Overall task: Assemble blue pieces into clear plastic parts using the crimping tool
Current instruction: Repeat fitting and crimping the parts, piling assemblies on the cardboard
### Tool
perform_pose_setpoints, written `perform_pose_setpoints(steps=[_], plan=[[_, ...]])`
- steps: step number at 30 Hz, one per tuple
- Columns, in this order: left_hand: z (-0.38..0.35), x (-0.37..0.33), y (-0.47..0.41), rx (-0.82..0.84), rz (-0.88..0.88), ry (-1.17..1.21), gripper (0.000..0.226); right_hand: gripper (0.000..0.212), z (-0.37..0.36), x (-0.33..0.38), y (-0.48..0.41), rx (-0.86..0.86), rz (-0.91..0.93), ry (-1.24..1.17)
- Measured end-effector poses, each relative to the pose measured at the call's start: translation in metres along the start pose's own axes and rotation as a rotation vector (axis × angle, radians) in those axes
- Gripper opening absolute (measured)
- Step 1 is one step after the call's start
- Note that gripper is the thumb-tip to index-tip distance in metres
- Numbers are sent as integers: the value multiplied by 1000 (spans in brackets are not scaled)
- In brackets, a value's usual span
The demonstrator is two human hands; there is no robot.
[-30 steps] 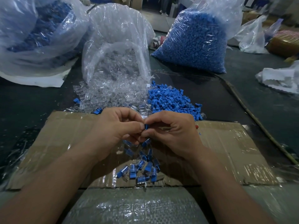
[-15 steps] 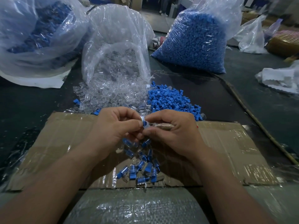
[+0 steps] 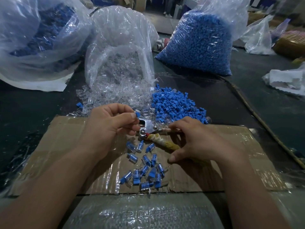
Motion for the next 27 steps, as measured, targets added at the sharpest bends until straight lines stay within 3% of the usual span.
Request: perform_pose_setpoints(steps=[4, 11, 17, 23, 27], plan=[[-1, 2, 0, 14, 8, 5, 16, 72, 2, 4, 0, -35, -22, 7], [2, 5, -3, 15, 1, 40, 13, 9, 1, 17, -4, -176, -12, 138], [4, 3, -2, -9, -48, -4, 6, 14, 2, 7, -5, -225, -17, 103], [-1, -4, -1, -31, -98, -91, 17, 23, 13, 7, 3, -384, 17, -112], [-4, -7, 3, -28, -131, -162, 16, 25, 9, 16, 3, -385, 89, -144]])
Point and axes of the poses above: each hand's wrist, its own y-axis away from the middle knuckle, its own z-axis out of the back of the hand, x = y × z, the point moved 4 cm from there along -y, towards the middle knuckle, and after that the axes turned 7 degrees about x, right-handed, at the moved point
